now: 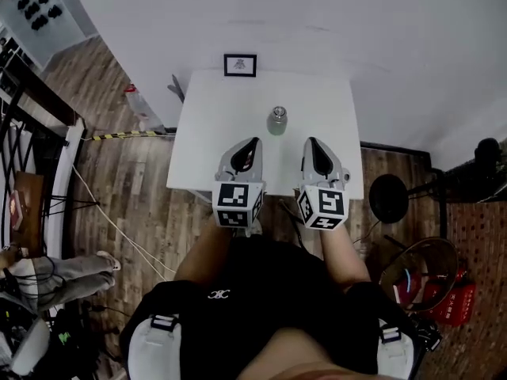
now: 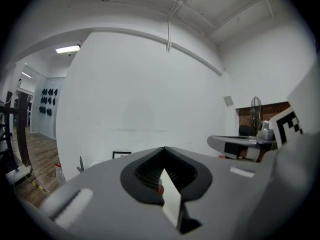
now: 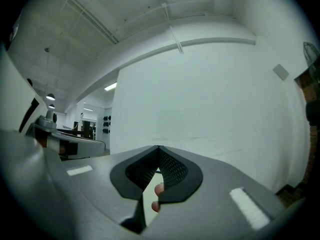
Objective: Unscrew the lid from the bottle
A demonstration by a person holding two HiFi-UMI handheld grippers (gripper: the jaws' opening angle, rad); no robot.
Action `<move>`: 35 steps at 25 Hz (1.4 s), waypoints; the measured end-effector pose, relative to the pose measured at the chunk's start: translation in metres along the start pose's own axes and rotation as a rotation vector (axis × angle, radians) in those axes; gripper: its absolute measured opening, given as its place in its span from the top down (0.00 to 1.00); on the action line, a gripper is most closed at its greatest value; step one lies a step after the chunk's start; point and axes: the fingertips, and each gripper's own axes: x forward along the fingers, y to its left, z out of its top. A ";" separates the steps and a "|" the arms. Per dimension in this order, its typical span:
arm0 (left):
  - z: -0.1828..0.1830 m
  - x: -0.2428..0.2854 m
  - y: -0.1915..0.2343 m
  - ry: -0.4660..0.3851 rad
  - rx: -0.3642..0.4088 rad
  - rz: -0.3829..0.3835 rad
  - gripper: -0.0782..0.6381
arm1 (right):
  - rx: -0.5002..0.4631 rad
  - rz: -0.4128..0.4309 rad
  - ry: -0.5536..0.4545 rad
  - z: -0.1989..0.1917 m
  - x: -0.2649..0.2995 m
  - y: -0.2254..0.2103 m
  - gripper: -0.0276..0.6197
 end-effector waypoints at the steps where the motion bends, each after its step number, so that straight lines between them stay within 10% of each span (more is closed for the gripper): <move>1: 0.000 0.010 0.007 0.006 -0.004 -0.007 0.82 | -0.004 -0.009 0.009 -0.003 0.011 -0.002 0.96; 15: -0.037 0.091 0.060 0.086 -0.057 -0.115 0.74 | 0.001 0.034 0.068 -0.041 0.090 -0.028 0.96; 26: -0.107 0.143 0.054 0.193 0.075 -0.258 0.42 | 0.062 0.222 0.213 -0.107 0.135 -0.033 0.68; 35: -0.185 0.186 0.041 0.327 0.150 -0.330 0.39 | 0.017 0.248 0.351 -0.170 0.164 -0.027 0.52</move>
